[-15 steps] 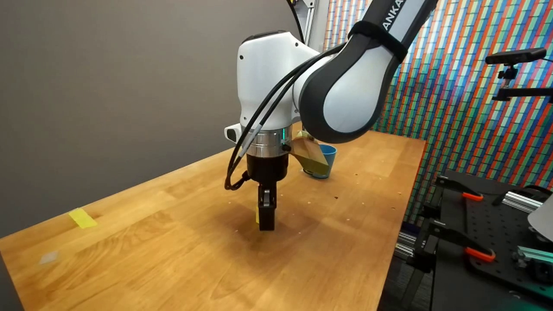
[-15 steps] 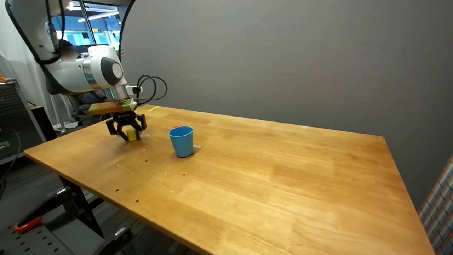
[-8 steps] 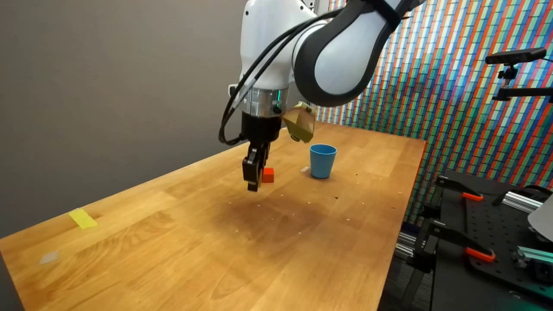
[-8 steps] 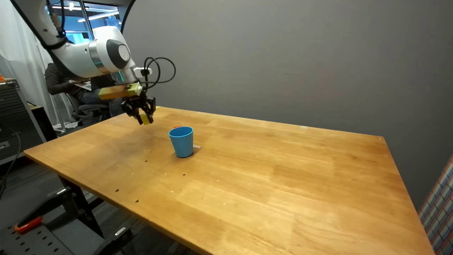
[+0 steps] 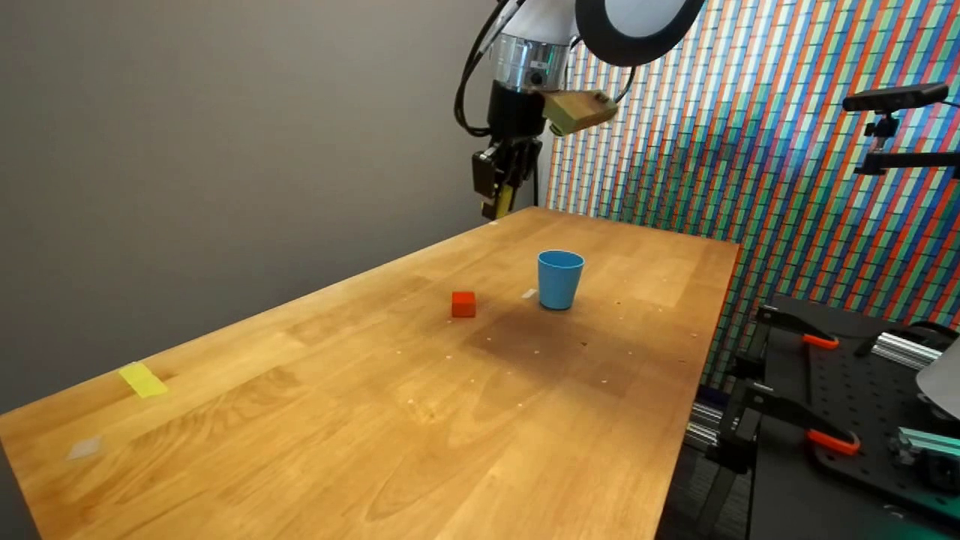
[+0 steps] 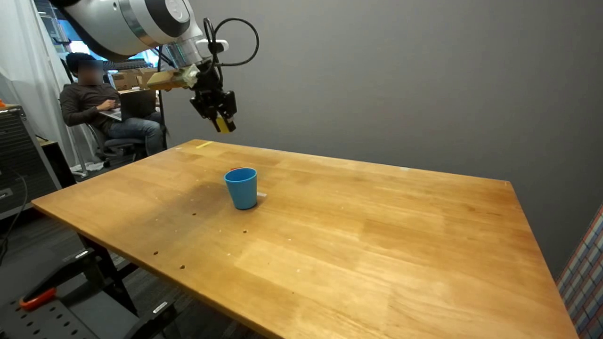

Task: Put the yellow block inside the blue cup

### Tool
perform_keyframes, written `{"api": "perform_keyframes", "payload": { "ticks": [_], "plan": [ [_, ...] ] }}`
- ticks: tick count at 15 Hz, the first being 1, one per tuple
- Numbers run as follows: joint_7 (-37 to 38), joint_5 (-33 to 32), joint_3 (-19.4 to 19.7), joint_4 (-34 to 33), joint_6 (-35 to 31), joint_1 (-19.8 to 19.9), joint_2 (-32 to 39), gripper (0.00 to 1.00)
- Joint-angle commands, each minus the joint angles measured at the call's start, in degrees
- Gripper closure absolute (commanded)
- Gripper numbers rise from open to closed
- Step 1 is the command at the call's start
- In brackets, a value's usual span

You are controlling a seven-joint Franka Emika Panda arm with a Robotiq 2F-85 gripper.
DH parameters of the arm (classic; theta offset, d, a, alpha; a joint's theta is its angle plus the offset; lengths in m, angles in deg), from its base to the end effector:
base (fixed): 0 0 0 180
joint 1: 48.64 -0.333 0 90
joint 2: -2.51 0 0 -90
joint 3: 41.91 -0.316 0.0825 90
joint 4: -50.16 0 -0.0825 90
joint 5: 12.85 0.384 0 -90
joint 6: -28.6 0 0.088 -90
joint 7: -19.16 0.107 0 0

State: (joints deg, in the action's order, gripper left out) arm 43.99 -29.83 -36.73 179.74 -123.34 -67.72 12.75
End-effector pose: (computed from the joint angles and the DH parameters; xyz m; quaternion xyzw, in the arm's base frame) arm 0.5375 0.1416 0.3025 0.9900 0.0296 0.1280 0.0511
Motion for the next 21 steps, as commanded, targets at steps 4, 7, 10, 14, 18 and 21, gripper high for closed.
{"api": "perform_keyframes", "payload": {
  "ticks": [4,7,10,14,18,21],
  "plan": [
    [3.7,9.4,-2.3,7.5,6.5,10.1,-7.6,0.75],
    [3.4,14.3,-2.9,7.5,5.6,12.3,-5.9,0.75],
    [2.7,19.2,-3.6,6.5,5.4,13.4,-3.9,0.75],
    [3.0,21.7,-3.7,6.0,5.2,14.0,-2.1,0.31],
    [4.1,22.0,-3.2,6.3,5.0,14.3,-1.8,0.09],
    [2.7,22.7,-4.1,7.0,7.7,14.1,-4.3,0.00]
  ]
}}
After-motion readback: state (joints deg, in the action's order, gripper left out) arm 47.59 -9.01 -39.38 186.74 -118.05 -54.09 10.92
